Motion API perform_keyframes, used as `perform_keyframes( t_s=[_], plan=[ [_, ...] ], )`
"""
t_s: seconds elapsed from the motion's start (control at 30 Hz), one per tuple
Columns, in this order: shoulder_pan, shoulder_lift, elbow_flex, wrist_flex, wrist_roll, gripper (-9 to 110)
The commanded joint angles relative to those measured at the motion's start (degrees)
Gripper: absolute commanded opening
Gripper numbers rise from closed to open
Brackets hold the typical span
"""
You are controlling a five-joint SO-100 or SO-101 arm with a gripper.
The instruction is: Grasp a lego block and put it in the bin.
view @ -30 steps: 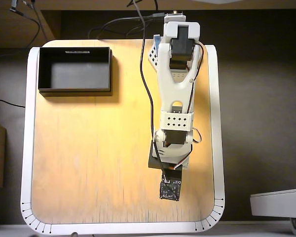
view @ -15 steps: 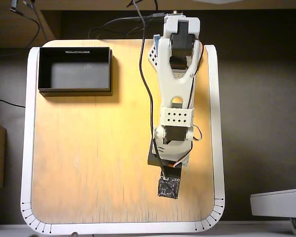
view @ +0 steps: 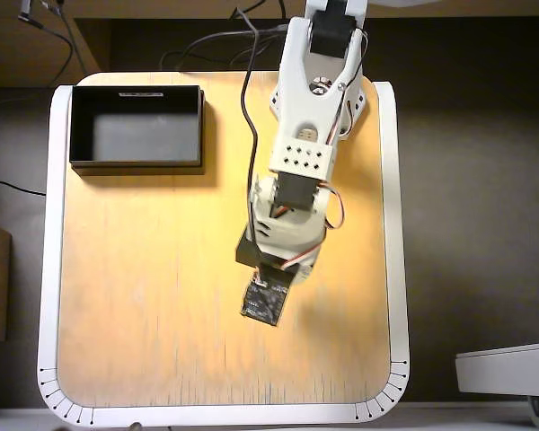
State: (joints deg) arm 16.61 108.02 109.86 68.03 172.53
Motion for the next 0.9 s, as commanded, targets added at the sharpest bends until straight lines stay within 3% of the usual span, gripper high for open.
perform_keyframes(
  t_s=[0.0, 0.5, 0.87],
  plan=[
    [6.4, 8.4, -10.1, 4.8, 1.2, 0],
    [39.6, 15.2, -14.2, 8.8, 13.6, 0],
    [54.8, 19.3, -14.2, 12.3, 20.2, 0]
  ],
)
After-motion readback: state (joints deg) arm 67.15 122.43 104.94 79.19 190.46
